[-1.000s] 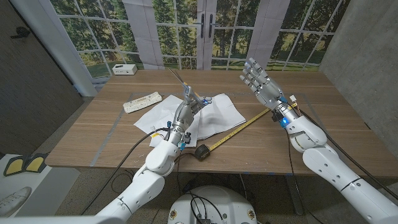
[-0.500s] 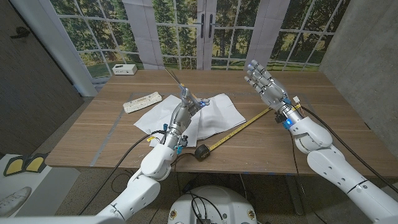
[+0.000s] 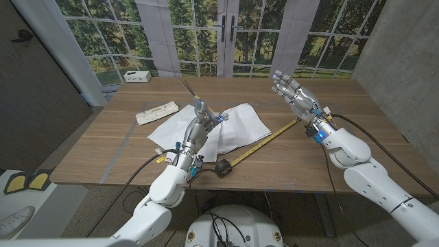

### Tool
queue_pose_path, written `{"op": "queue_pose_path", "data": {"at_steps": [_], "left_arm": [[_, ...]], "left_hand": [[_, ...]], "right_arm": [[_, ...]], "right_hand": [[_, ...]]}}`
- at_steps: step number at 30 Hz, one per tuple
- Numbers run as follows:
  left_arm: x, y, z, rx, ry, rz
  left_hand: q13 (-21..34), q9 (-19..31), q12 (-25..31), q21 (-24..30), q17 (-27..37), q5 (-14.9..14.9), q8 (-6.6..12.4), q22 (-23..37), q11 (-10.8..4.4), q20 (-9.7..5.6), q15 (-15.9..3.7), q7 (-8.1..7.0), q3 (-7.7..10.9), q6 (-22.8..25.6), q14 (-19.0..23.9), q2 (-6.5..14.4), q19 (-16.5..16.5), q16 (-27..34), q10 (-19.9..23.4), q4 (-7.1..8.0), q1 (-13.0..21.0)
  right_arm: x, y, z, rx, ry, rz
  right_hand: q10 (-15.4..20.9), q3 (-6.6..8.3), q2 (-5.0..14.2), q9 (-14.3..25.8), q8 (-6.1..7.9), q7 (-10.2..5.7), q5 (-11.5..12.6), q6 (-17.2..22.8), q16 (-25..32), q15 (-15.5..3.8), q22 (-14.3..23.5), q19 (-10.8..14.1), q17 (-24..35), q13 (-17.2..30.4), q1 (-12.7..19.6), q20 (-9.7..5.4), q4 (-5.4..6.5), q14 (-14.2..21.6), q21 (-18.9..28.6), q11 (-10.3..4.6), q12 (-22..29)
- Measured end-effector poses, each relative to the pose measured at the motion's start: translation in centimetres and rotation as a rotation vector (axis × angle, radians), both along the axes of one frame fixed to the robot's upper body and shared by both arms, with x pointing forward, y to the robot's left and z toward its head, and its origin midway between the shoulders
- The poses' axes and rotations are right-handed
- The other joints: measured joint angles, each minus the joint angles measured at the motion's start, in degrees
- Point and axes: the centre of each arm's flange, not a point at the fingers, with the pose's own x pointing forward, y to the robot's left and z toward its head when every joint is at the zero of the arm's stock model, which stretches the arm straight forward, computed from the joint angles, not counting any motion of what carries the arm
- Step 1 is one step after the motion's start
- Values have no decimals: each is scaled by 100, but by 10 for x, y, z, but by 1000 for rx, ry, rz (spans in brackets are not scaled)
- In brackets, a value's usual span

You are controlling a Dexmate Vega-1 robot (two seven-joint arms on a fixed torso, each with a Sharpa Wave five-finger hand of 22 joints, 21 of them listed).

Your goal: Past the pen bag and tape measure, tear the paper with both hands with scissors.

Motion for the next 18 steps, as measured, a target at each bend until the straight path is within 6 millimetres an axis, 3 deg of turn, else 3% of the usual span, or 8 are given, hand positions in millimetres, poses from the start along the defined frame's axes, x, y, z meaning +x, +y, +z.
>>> {"op": "queue_pose_path", "data": {"at_steps": [10,13,18], "left_arm": [[-11,8,-5,0,-6,19],[-14,10,-7,-4,-6,26],[-20,13,-11,-18,-6,40]], "left_hand": [[-5,25,1,-45,0,30,-29,0,-19,-10,0,-22,-8,-22,0,0,-29,0,-19,40,0],[-5,25,1,-45,0,30,-44,-1,-51,-11,0,-52,-7,-53,0,0,-28,0,-51,40,0],[-24,25,0,-45,1,30,-50,-1,-51,-11,0,-52,-7,-52,0,30,-28,0,-51,40,30]], "right_arm": [[6,0,2,-90,-12,-83],[8,0,2,-111,-12,-102],[13,2,1,-154,-8,-131]], "right_hand": [[0,80,61,1,0,-41,0,41,22,-9,0,103,1,1,61,-42,-80,51,0,0,0],[20,83,70,1,-9,-37,0,38,66,-10,0,264,0,-27,70,-29,-83,94,60,20,0],[20,130,115,-28,-157,37,0,-295,91,-30,0,338,-27,-54,115,-10,-92,113,62,21,-25]]}}
